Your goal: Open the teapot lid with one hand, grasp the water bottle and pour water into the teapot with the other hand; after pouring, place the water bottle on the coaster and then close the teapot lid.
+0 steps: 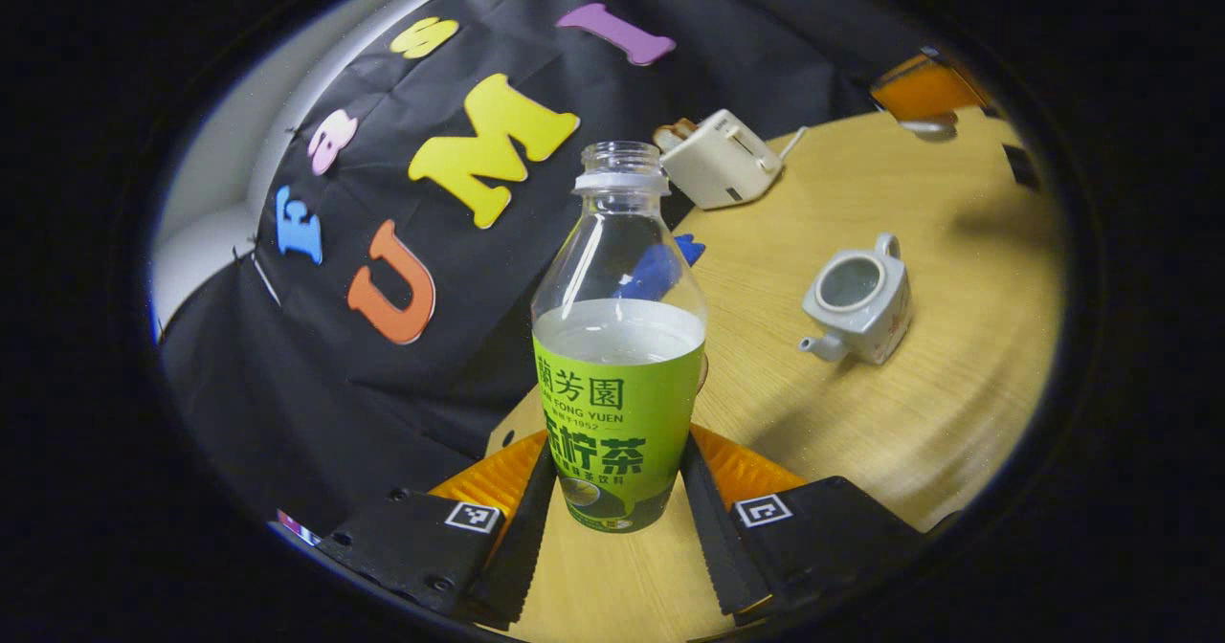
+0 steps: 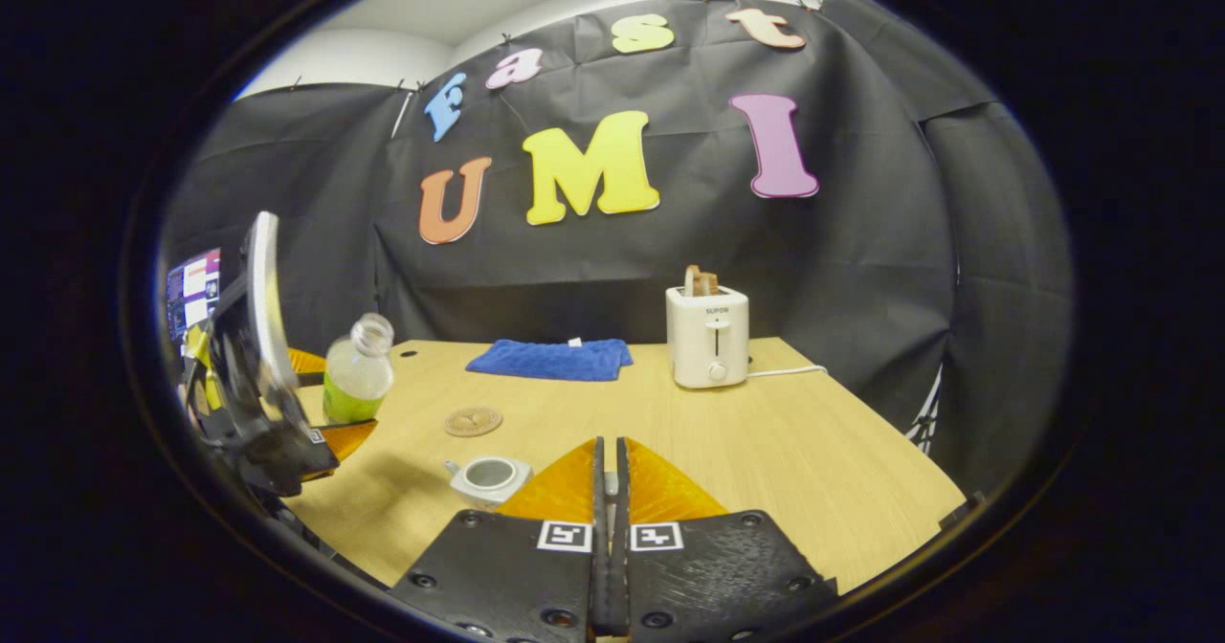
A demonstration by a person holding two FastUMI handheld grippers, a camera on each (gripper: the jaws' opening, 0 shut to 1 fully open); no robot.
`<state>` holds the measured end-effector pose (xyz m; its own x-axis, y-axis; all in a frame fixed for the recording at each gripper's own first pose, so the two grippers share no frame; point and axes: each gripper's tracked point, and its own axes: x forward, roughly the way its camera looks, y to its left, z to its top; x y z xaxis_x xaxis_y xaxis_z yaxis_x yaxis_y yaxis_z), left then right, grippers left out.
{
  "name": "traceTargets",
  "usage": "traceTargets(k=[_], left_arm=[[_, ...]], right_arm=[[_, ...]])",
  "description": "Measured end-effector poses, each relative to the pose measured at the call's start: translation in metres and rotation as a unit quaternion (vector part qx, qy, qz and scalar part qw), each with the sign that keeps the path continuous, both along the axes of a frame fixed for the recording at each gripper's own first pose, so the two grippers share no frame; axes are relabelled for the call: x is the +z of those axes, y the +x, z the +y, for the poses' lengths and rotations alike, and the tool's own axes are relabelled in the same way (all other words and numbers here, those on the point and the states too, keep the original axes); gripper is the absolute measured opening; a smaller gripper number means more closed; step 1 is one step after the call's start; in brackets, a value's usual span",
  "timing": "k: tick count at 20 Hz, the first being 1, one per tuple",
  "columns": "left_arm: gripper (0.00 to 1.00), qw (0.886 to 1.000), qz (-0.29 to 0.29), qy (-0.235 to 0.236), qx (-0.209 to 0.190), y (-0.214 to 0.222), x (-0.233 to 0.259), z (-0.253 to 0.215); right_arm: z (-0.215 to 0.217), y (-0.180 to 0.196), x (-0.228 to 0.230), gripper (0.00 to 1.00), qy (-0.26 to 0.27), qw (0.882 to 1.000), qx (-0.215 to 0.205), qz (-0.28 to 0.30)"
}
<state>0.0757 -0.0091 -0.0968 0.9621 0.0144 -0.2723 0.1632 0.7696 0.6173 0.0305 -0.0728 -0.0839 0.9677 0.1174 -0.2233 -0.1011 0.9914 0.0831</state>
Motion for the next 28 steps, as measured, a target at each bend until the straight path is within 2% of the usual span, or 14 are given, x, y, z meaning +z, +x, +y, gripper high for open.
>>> traceTargets(k=[1,3,7,10,13,20,25,27,28], left_arm=[[0.74,0.999,0.001,-0.044,0.007,-0.008,0.000,-0.002],[0.74,0.993,0.005,-0.115,0.016,-0.018,0.006,-0.004],[0.74,0.978,-0.017,-0.207,0.031,-0.021,0.027,0.005],[0.74,0.959,-0.033,-0.279,0.033,-0.018,0.036,0.004],[0.74,0.943,-0.047,-0.327,0.033,-0.006,0.043,0.004],[0.74,0.929,-0.074,-0.362,0.020,0.042,0.060,0.008],[0.74,0.926,-0.082,-0.367,0.013,0.093,0.060,0.009],[0.72,0.930,-0.078,-0.360,0.009,0.114,0.051,0.005],[0.74,0.931,-0.074,-0.358,0.009,0.124,0.047,0.004]], right_arm=[[0.004,0.000,0.000,0.00,-0.001,1.000,0.003,0.001],[0.013,0.000,0.003,0.00,-0.004,1.000,0.010,0.000],[0.030,-0.002,0.008,0.00,-0.005,1.000,0.019,-0.007],[0.041,-0.004,0.012,0.00,-0.009,1.000,0.025,-0.012],[0.049,-0.006,0.012,0.00,-0.012,0.999,0.028,-0.013],[0.053,0.000,0.005,0.00,-0.012,1.000,0.026,-0.006],[0.053,0.012,-0.004,0.00,-0.013,1.000,0.027,0.003],[0.052,0.017,-0.011,0.00,-0.013,1.000,0.026,0.010],[0.053,0.021,-0.014,0.00,-0.013,1.000,0.025,0.014]])
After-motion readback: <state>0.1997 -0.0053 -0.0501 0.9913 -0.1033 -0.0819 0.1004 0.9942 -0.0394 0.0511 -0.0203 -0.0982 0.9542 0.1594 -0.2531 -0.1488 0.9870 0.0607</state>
